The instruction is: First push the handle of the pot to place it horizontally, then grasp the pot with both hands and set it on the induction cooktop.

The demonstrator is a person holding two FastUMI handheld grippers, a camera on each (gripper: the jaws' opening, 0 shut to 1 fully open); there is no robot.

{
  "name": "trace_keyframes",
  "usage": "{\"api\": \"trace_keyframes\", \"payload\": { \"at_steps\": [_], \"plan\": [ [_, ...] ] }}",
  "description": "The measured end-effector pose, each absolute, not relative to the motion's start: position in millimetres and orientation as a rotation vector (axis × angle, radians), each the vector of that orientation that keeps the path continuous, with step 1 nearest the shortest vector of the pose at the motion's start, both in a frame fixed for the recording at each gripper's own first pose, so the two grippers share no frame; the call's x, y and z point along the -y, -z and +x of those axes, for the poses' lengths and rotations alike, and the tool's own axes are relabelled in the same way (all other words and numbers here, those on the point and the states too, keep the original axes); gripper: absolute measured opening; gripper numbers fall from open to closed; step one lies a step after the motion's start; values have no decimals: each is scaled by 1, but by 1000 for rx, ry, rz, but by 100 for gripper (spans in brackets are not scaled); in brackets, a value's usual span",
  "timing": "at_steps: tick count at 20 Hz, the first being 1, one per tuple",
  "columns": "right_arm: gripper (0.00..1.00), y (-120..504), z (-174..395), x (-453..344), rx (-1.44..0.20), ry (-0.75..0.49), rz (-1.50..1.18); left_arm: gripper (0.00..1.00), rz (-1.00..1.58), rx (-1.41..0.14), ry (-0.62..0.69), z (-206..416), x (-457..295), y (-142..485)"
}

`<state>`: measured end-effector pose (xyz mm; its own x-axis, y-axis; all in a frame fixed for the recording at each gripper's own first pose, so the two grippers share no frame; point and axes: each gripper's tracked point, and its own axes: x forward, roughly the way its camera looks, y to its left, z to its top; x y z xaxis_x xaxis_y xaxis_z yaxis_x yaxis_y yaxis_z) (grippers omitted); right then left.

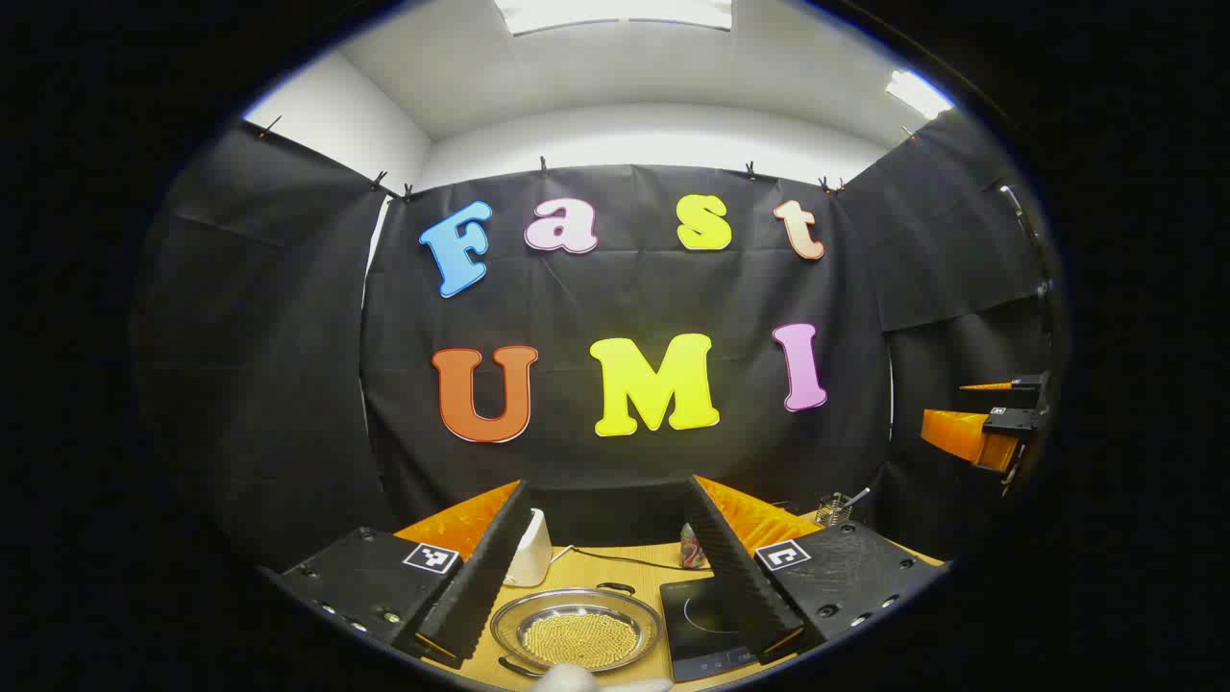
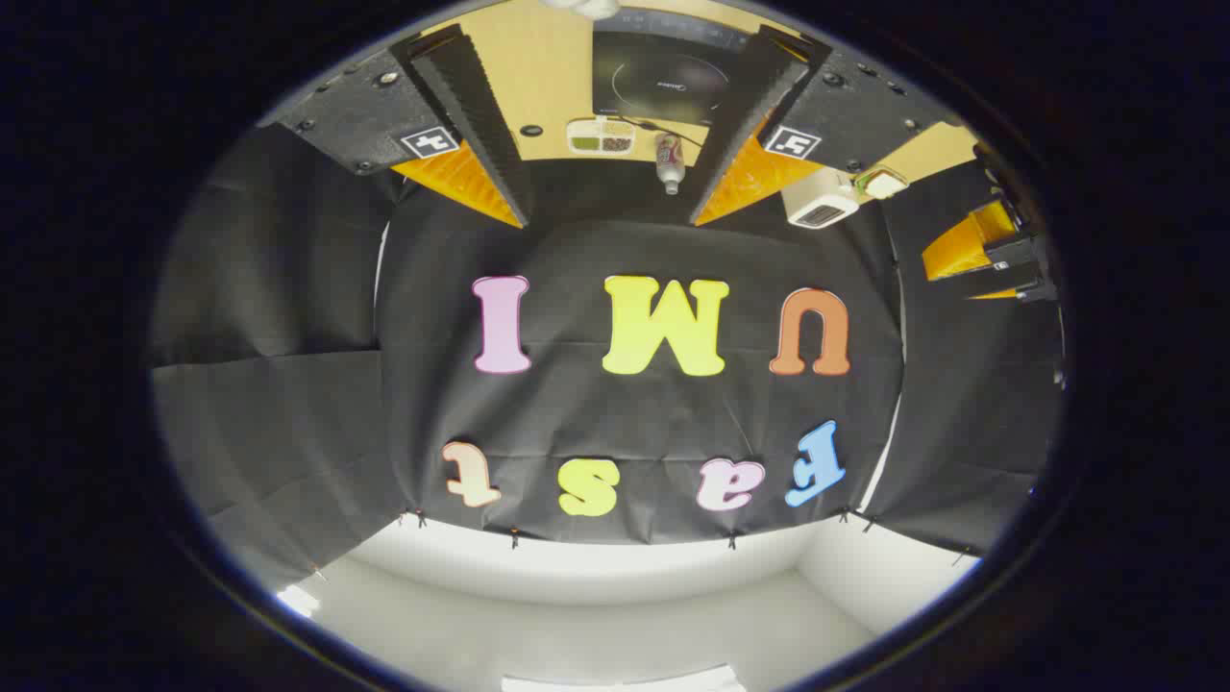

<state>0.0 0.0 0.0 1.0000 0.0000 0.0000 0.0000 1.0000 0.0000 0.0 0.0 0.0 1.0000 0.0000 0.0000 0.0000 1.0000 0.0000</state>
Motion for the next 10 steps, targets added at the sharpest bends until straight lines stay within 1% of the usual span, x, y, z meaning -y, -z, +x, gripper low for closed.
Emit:
{"api": "trace_keyframes", "payload": {
  "at_steps": [5, 7, 9, 10],
  "plan": [
    [99, 0, 1, -6, 0, -9, -12, 96, 0, 1, 9, 2, -1, 2],
    [100, -3, 1, -6, 6, -8, -21, 94, -5, -2, 15, 2, -1, 3],
    [99, -4, 1, -7, 6, -10, -25, 92, -10, -6, 24, 3, 1, 4],
    [99, -2, 0, -7, 4, -11, -26, 85, -11, -16, 23, 3, 0, 6]
  ]
}}
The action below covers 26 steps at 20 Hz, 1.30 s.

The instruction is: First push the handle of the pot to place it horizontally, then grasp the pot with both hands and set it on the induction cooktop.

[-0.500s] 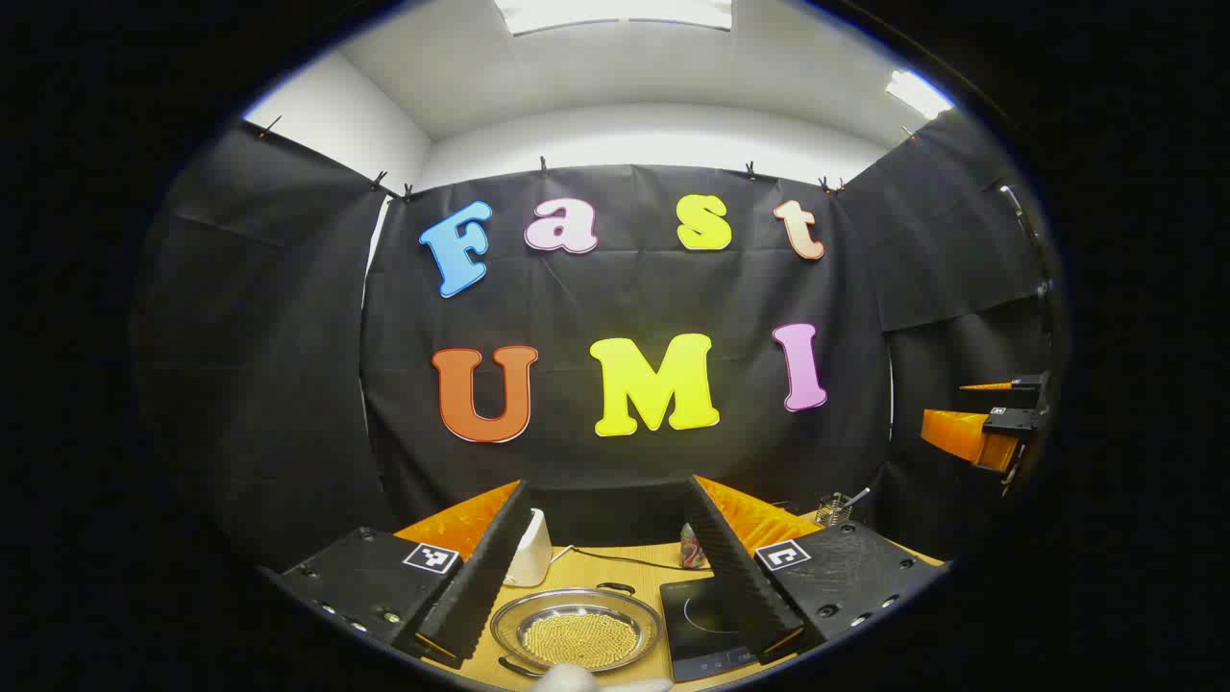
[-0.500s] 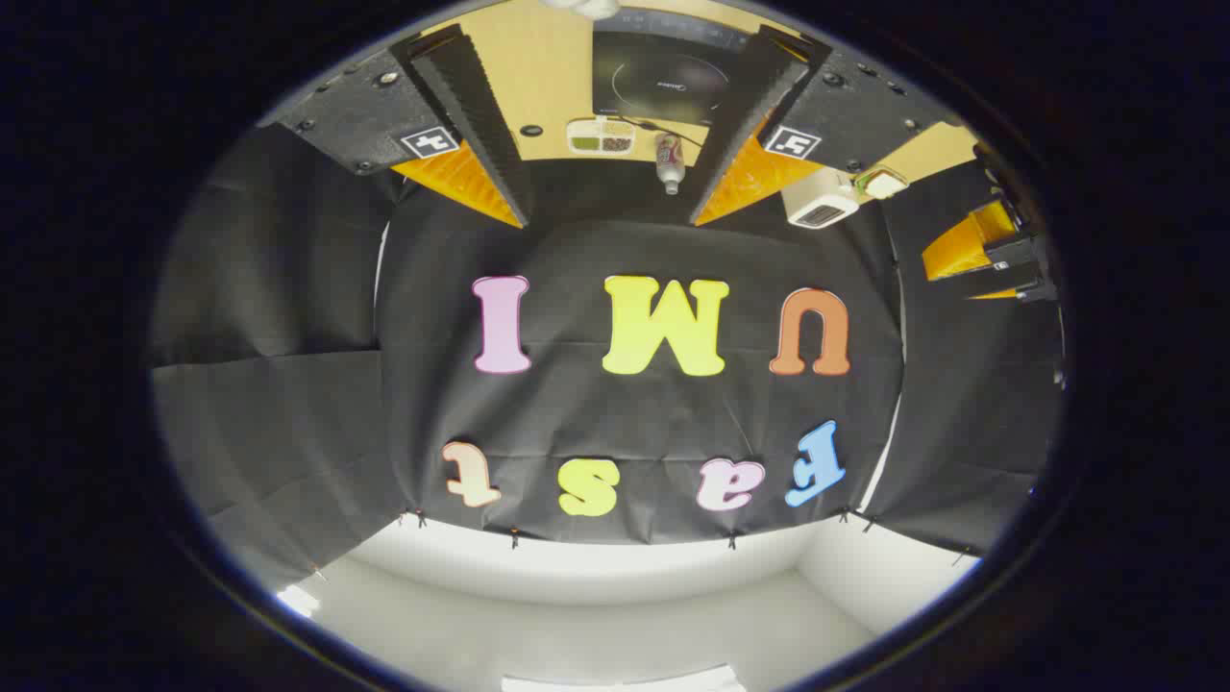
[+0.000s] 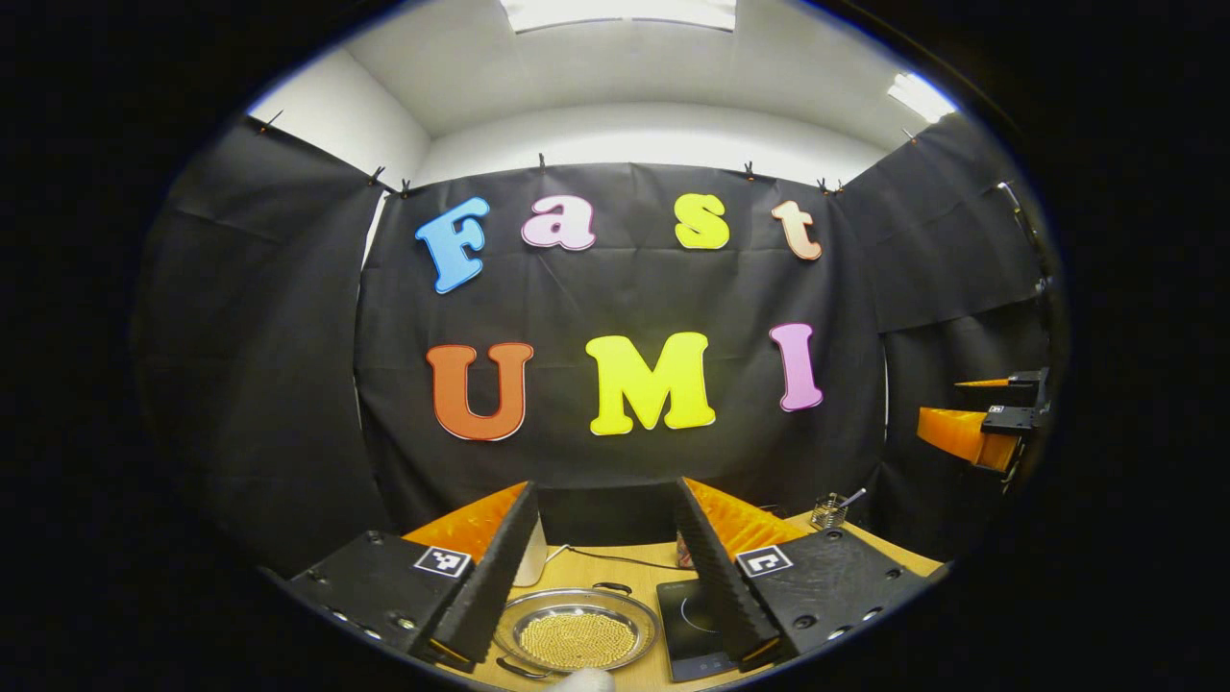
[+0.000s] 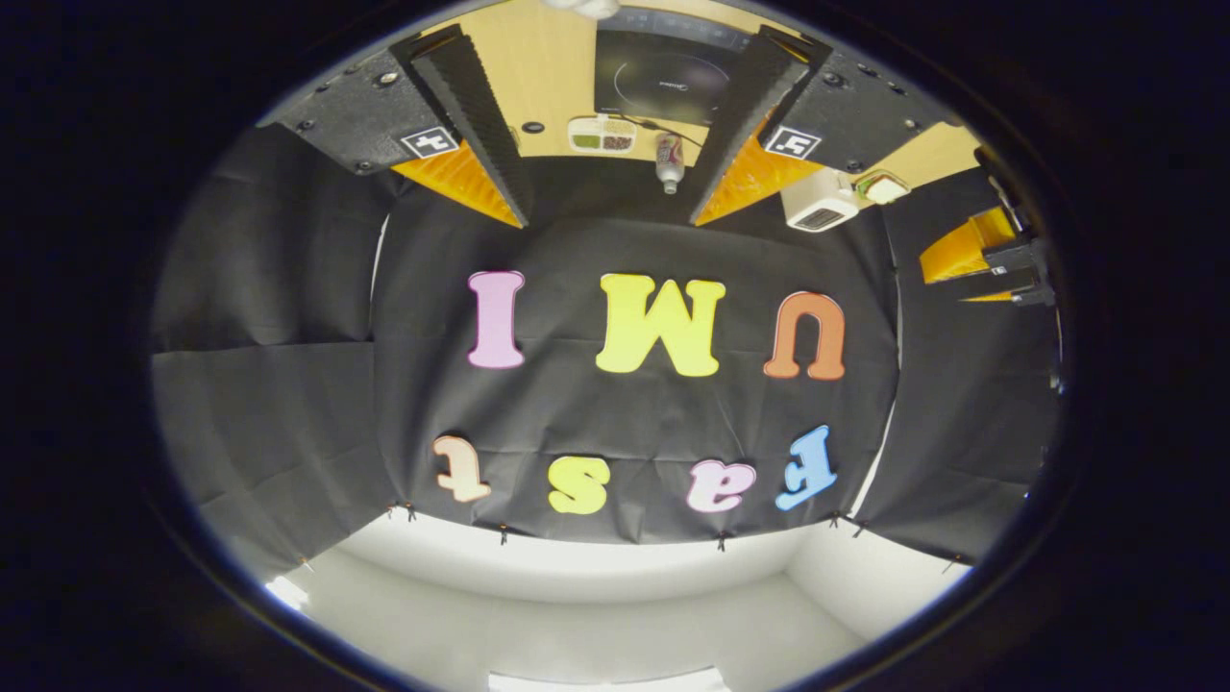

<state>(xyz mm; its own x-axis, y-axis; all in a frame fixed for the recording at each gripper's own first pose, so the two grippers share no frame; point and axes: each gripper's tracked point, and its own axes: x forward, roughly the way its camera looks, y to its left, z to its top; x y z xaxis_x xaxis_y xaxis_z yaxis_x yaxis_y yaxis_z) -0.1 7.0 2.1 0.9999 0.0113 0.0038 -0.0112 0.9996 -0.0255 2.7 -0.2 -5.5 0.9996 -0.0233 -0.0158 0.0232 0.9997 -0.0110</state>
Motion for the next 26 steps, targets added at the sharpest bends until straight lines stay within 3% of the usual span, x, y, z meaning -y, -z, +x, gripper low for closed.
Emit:
{"api": "trace_keyframes", "payload": {
  "at_steps": [1, 2, 3, 4, 5, 7, 8, 12, 16, 26],
  "plan": [
    [99, -2, -1, -7, 3, -11, -26, 70, -13, -32, 28, 3, 0, 9],
    [99, -1, -1, -7, 0, -11, -27, 61, -21, -49, 47, 3, 4, 13],
    [99, 1, -2, -6, -2, -12, -27, 64, -28, -65, 62, 3, 8, 16],
    [99, 2, -2, -7, -6, -12, -28, 56, -28, -79, 66, 2, 8, 19],
    [99, 3, -2, -6, -6, -12, -29, 39, -27, -96, 71, 2, 8, 24],
    [99, 5, -4, -6, -11, -13, -33, 28, -25, -134, 74, 1, 8, 34],
    [99, 5, -4, -7, -16, -15, -34, 18, -27, -153, 80, 0, 9, 38],
    [100, 13, -5, -6, -29, -19, -37, 0, -42, -255, 140, -3, 20, 66],
    [99, 23, -7, -5, -52, -22, -34, 0, -62, -409, 198, -9, 32, 110],
    [99, 54, -10, 11, -133, 12, -14, 0, -44, -975, 263, -70, 33, 303]
  ]
}}
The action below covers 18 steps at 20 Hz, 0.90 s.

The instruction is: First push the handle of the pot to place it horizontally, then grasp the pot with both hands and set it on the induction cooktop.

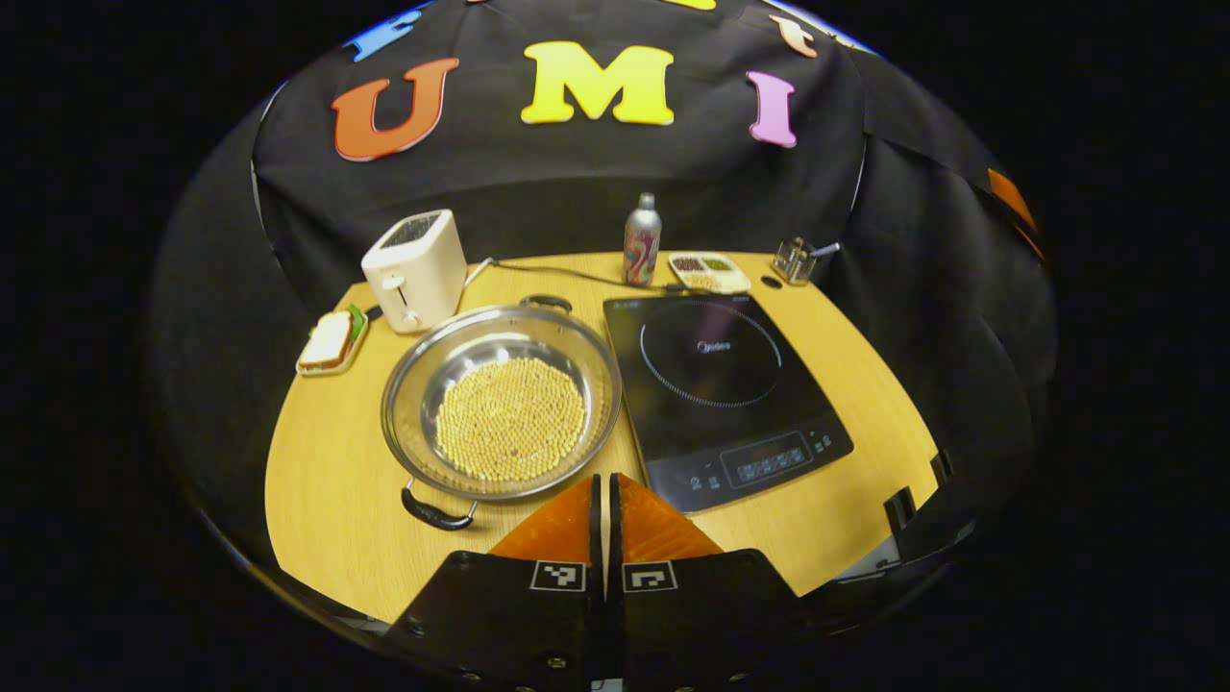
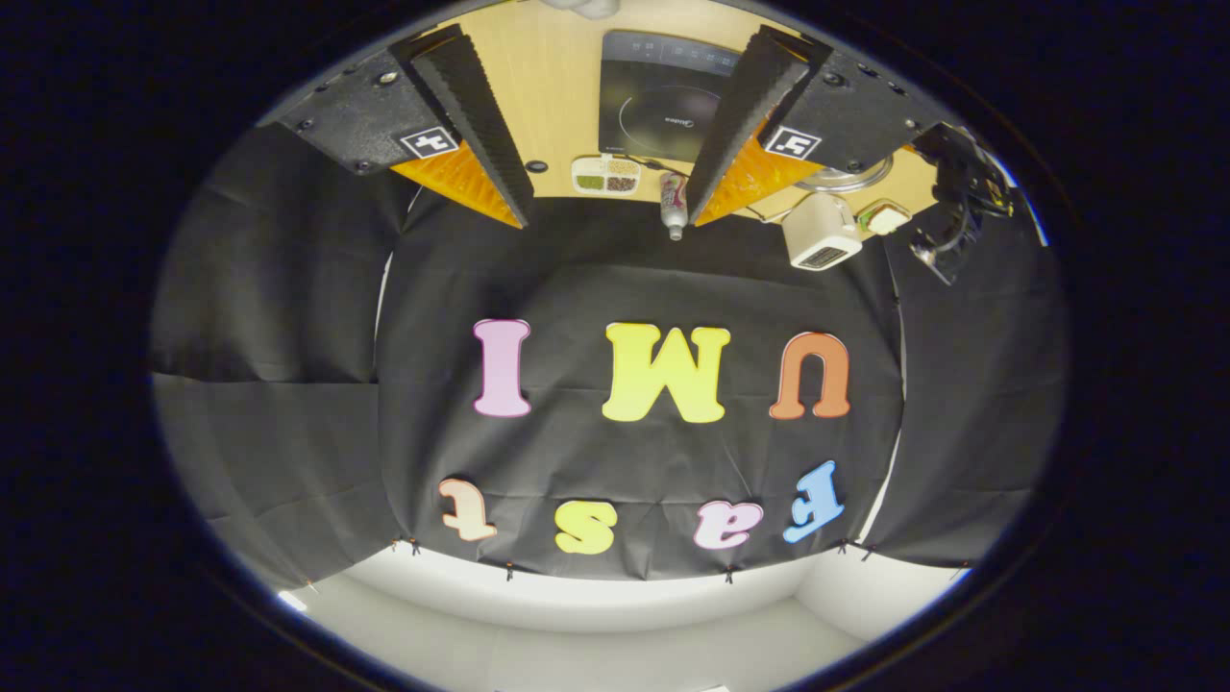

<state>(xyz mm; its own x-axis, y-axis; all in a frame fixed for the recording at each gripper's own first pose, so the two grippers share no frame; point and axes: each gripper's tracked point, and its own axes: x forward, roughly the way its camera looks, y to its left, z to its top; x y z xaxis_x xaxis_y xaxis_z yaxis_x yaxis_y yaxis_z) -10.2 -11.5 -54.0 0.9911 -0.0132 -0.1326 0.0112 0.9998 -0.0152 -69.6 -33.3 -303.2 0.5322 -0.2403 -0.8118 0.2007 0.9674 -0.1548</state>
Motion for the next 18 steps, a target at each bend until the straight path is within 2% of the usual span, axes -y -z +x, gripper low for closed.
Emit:
{"api": "trace_keyframes", "payload": {
  "at_steps": [6, 11, 18],
  "plan": [
    [100, 61, -8, 20, -156, 38, -19, 0, 16, -1147, 251, -72, 6, 362],
    [100, 66, -7, 17, -165, 37, -30, 0, 60, -1212, 271, -64, -8, 383],
    [99, 69, 0, 19, -179, 42, -34, 0, 109, -1263, 235, -58, -41, 397]
  ]
}}
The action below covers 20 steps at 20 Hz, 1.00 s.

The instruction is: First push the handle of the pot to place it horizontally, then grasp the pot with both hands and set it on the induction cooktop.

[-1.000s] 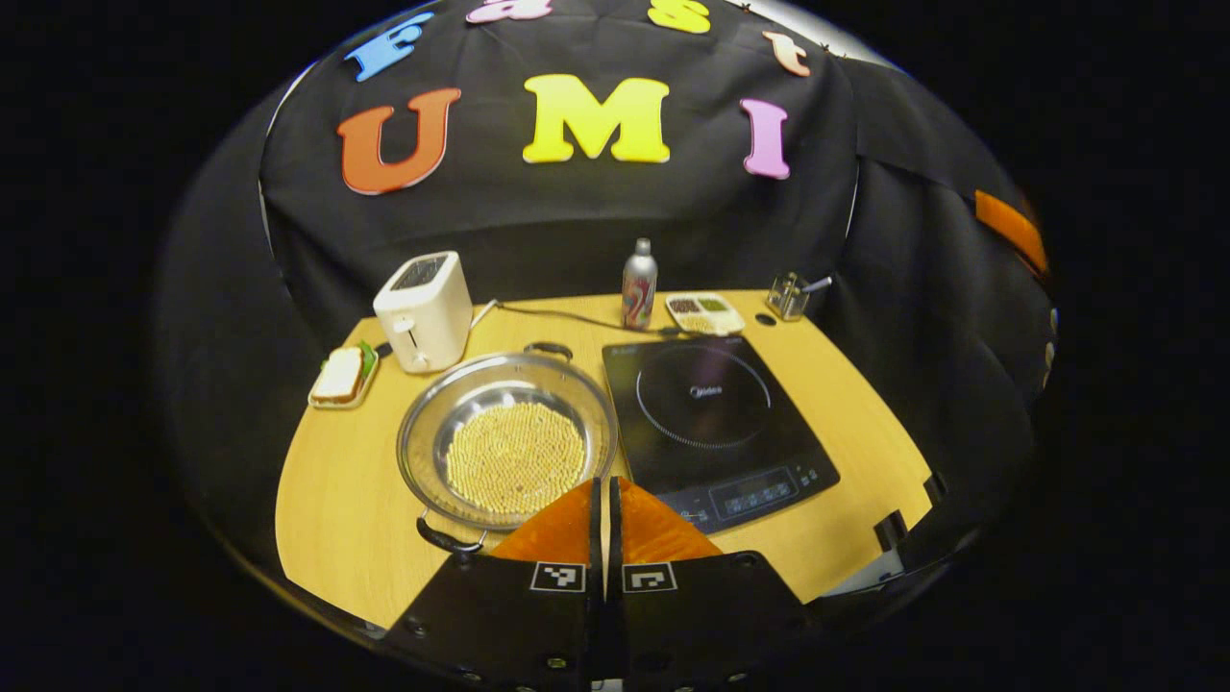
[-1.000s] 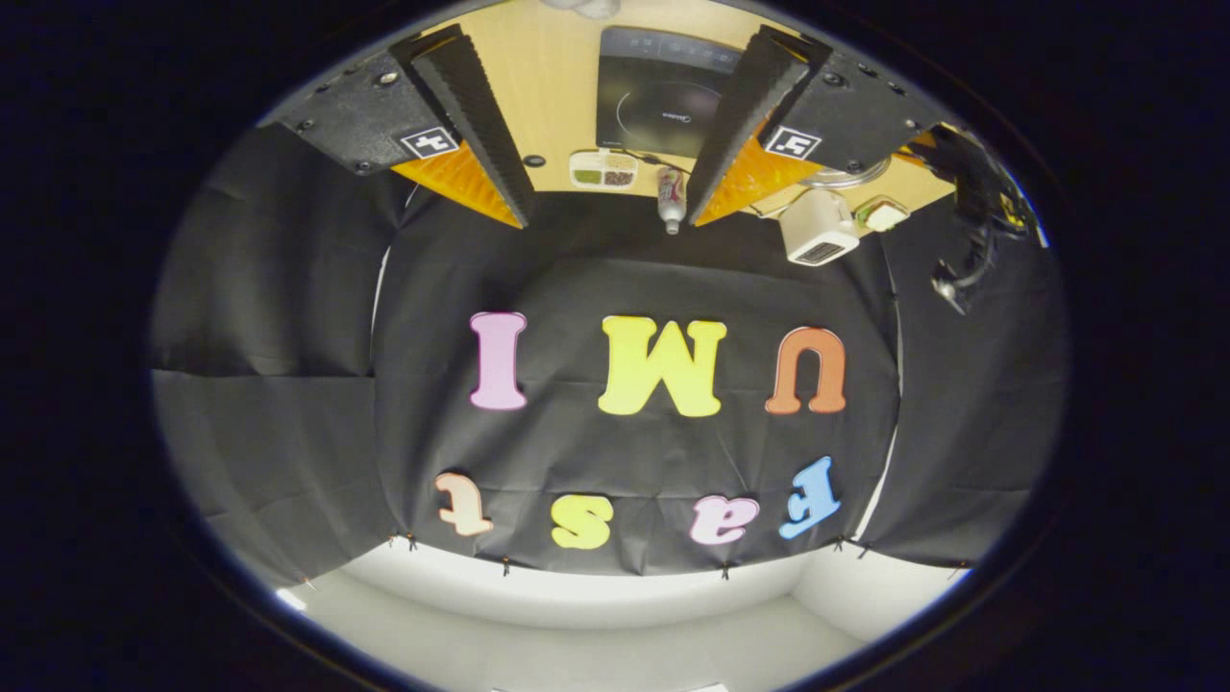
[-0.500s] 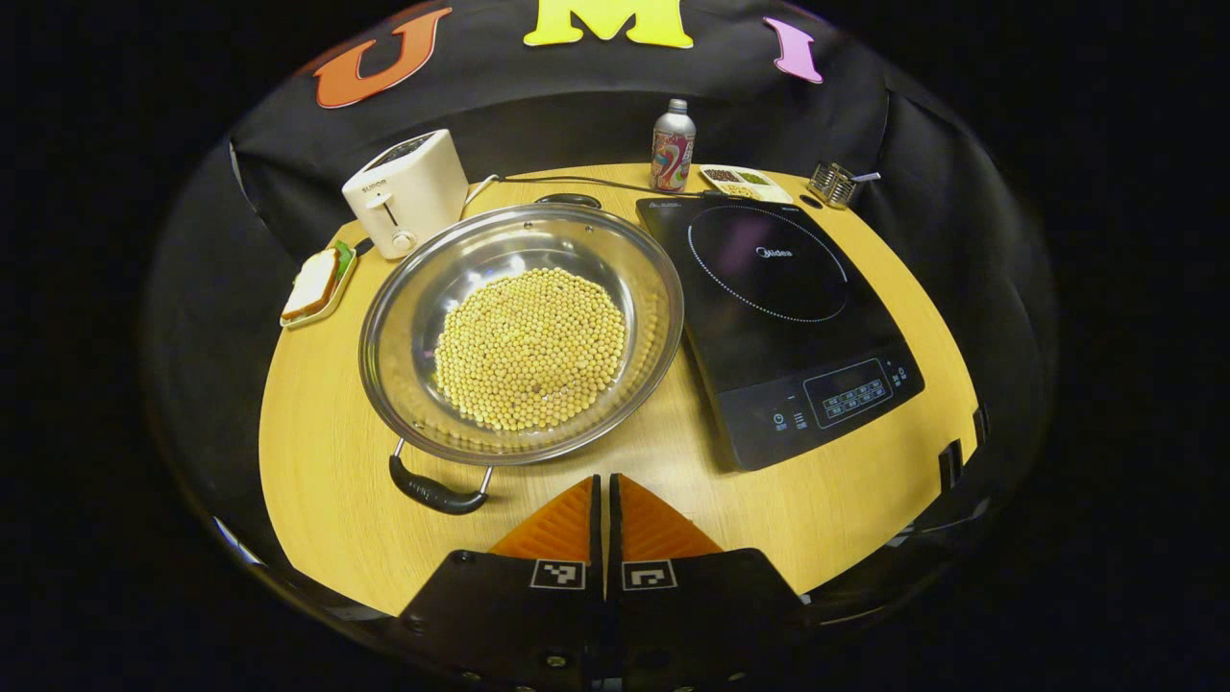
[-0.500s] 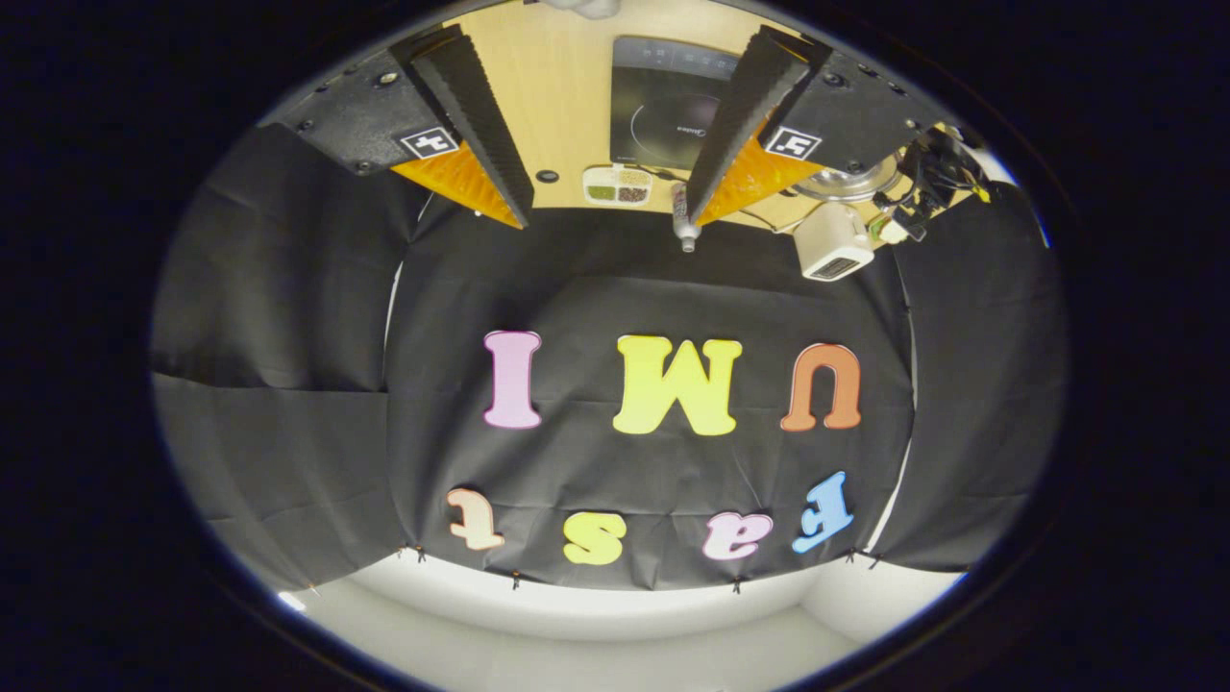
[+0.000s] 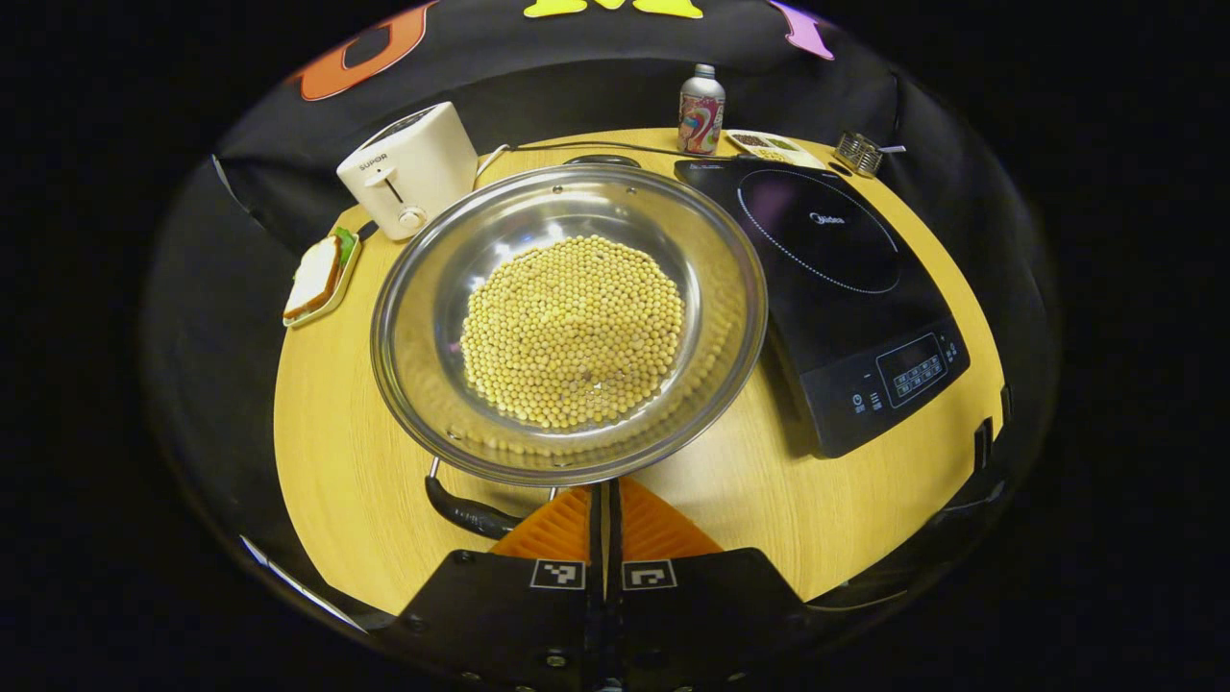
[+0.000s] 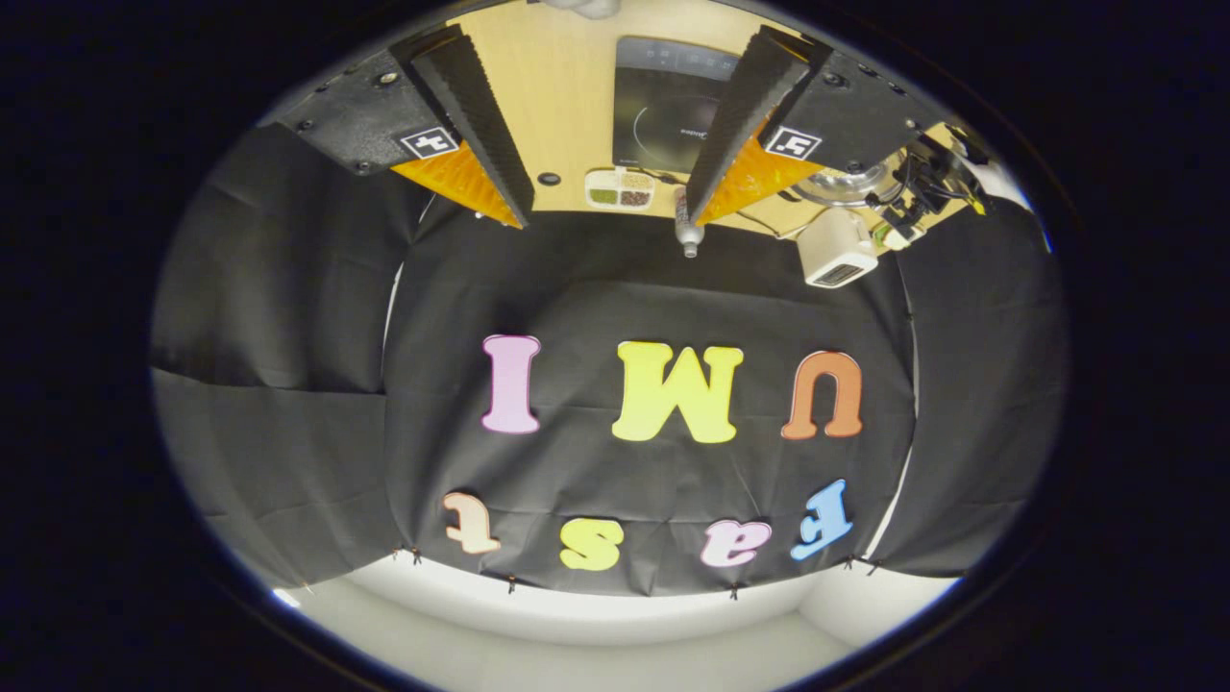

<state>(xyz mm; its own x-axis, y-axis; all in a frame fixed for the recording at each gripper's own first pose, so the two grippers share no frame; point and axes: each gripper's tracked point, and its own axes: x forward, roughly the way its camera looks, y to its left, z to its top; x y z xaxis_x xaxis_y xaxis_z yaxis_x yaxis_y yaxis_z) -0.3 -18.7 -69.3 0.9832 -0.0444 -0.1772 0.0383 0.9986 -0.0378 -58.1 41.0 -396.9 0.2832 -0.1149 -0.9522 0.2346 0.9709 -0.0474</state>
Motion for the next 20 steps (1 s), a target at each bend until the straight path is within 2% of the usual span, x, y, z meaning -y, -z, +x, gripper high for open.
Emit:
{"api": "trace_keyframes", "payload": {
  "at_steps": [1, 2, 9, 10, 11, 12, 13, 14, 15, 16, 18, 19, 20],
  "plan": [
    [99, 70, 1, 20, -180, 43, -33, 9, 106, -1268, 235, -58, -45, 398],
    [99, 70, 2, 19, -180, 42, -30, 0, 101, -1270, 237, -57, -45, 398],
    [100, 74, 8, 12, -189, 33, -25, 0, 115, -1283, 214, -60, -62, 398],
    [100, 74, 9, 12, -189, 32, -25, 9, 116, -1285, 208, -59, -66, 399],
    [100, 75, 8, 11, -190, 31, -24, 0, 116, -1284, 199, -56, -72, 401],
    [99, 75, 9, 11, -192, 31, -24, 0, 118, -1285, 190, -53, -77, 402],
    [99, 77, 10, 11, -197, 31, -24, 9, 120, -1281, 178, -52, -83, 404],
    [99, 79, 10, 10, -201, 29, -23, 9, 124, -1279, 167, -51, -87, 404],
    [99, 80, 11, 9, -205, 28, -23, 0, 124, -1278, 156, -50, -93, 405],
    [100, 80, 12, 8, -206, 27, -23, 9, 123, -1278, 149, -49, -97, 406],
    [100, 79, 12, 6, -207, 24, -27, 9, 118, -1275, 134, -47, -105, 406],
    [100, 80, 13, 4, -208, 23, -30, 0, 118, -1273, 124, -46, -109, 406],
    [100, 79, 13, 3, -207, 21, -32, 0, 122, -1270, 117, -45, -114, 407]
  ]
}}
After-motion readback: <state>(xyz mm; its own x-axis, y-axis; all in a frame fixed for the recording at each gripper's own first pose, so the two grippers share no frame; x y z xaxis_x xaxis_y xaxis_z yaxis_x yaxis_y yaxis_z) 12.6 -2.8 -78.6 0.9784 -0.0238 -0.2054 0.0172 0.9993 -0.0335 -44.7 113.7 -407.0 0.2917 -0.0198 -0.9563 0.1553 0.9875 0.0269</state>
